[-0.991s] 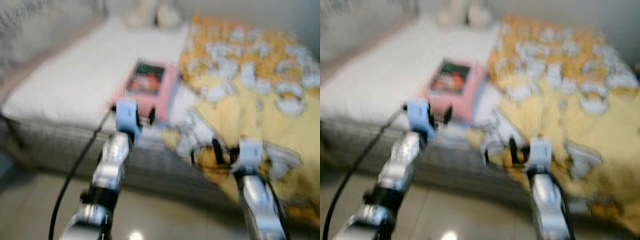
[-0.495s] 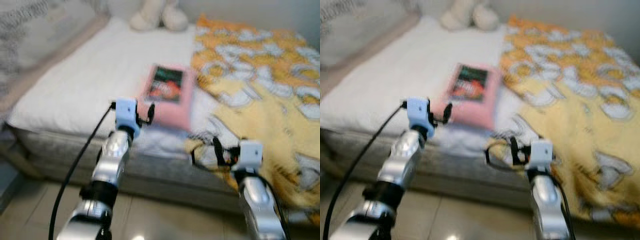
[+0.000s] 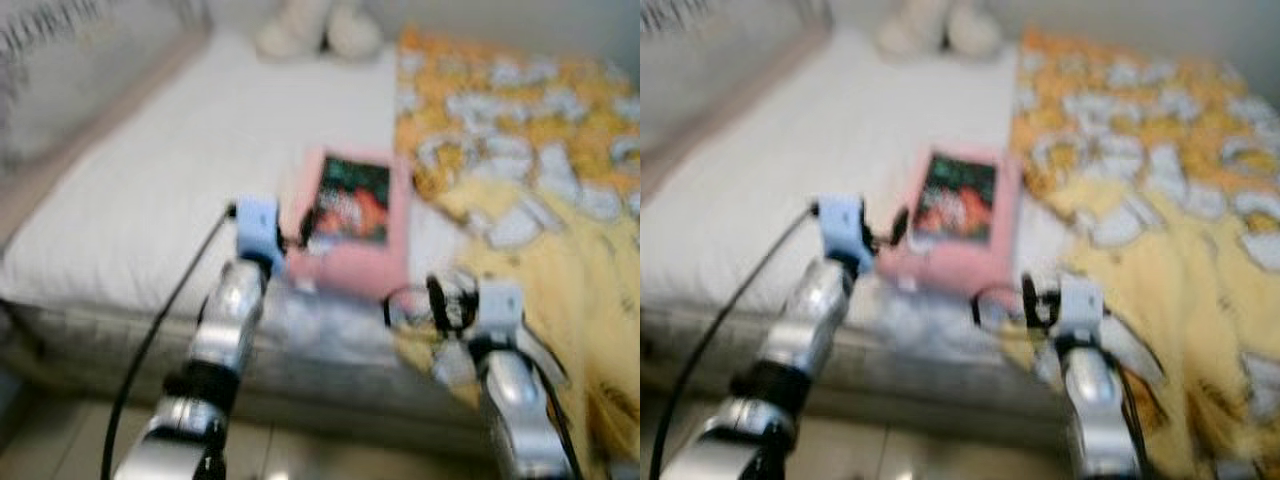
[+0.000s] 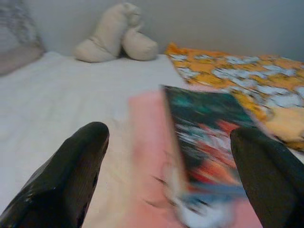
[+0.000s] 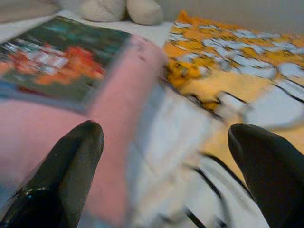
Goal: Clean up the room
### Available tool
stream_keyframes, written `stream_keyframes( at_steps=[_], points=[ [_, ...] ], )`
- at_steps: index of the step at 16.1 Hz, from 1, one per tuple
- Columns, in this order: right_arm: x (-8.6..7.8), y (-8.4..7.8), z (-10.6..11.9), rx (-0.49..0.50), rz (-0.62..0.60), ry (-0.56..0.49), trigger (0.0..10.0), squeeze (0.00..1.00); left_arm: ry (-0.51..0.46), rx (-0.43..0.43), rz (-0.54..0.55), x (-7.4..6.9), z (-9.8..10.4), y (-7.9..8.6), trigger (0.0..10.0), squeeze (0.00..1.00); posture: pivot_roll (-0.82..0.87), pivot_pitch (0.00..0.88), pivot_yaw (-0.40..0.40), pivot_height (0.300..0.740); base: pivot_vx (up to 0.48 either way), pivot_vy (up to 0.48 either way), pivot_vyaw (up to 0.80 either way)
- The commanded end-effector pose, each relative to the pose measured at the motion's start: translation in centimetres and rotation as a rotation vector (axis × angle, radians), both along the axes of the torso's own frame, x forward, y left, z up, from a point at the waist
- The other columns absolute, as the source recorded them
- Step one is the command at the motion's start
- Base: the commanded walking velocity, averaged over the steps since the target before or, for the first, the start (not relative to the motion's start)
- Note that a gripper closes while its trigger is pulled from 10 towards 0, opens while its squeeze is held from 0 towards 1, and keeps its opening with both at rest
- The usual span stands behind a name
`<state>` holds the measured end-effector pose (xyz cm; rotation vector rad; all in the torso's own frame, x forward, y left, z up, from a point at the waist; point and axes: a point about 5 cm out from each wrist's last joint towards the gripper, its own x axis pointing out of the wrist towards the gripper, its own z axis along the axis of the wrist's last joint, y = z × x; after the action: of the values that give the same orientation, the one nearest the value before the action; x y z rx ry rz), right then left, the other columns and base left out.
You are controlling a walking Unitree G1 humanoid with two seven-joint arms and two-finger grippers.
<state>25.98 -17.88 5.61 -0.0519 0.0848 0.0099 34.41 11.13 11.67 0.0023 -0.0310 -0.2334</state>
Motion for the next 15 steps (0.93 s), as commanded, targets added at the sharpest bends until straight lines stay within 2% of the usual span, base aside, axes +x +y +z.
stream_keyframes(
  at_steps=[1,4,6,7,8,9,11,13,14,15],
  points=[
    [0.2,0.7,0.4,0.011,0.017,-0.02,10.0,0.0,-0.006,0.015,0.021,0.2,0.1,0.7,10.0,0.0,0.0,0.0,0.026,0.74,0.48,0.0,0.0],
    [0.7,0.1,2.0,0.017,-0.016,-0.075,10.0,0.0,-0.016,0.002,0.018,0.3,0.5,0.4,10.0,0.0,-0.01,0.0,0.03,0.74,0.48,0.0,0.0],
    [2.8,-1.0,5.6,0.098,-0.074,-0.178,10.0,0.0,-0.034,-0.001,0.028,0.7,1.2,0.7,10.0,0.0,-0.01,0.0,0.035,0.74,0.0,0.0,0.0],
    [3.4,-1.2,6.3,0.116,-0.073,-0.193,10.0,0.0,-0.041,-0.003,0.03,0.8,1.4,0.8,10.0,0.0,0.0,0.0,0.036,0.74,0.0,0.0,0.0],
    [5.0,-1.0,8.1,0.169,-0.041,-0.233,10.0,0.0,-0.08,0.019,0.02,1.1,2.4,1.2,10.0,0.0,0.01,0.0,0.035,0.74,0.0,0.0,0.0],
    [5.8,-0.9,8.4,0.213,-0.036,-0.229,10.0,0.0,-0.12,0.055,0.0,1.2,3.1,1.3,10.0,0.0,0.01,0.0,0.036,0.74,0.0,0.0,0.0],
    [6.7,-1.2,7.8,0.323,-0.056,-0.18,10.0,0.0,-0.14,0.11,-0.085,1.1,3.8,0.5,10.0,0.0,0.05,0.0,0.032,0.74,0.0,0.0,0.0],
    [7.8,-1.8,5.8,0.509,-0.107,-0.067,10.0,0.0,-0.141,0.128,-0.217,0.8,4.9,-0.6,10.0,0.0,0.09,0.0,0.023,0.74,0.0,0.0,0.0],
    [8.4,-2.3,5.7,0.524,-0.135,-0.067,10.0,0.0,-0.158,0.137,-0.28,0.1,5.6,-1.0,10.0,0.0,0.12,0.0,0.02,0.74,0.0,0.0,0.0],
    [8.6,-2.2,5.6,0.499,-0.127,-0.067,10.0,0.0,-0.173,0.134,-0.325,-0.6,6.2,-1.2,10.0,0.0,0.13,0.0,0.017,0.74,0.0,0.0,0.0]
  ],
)
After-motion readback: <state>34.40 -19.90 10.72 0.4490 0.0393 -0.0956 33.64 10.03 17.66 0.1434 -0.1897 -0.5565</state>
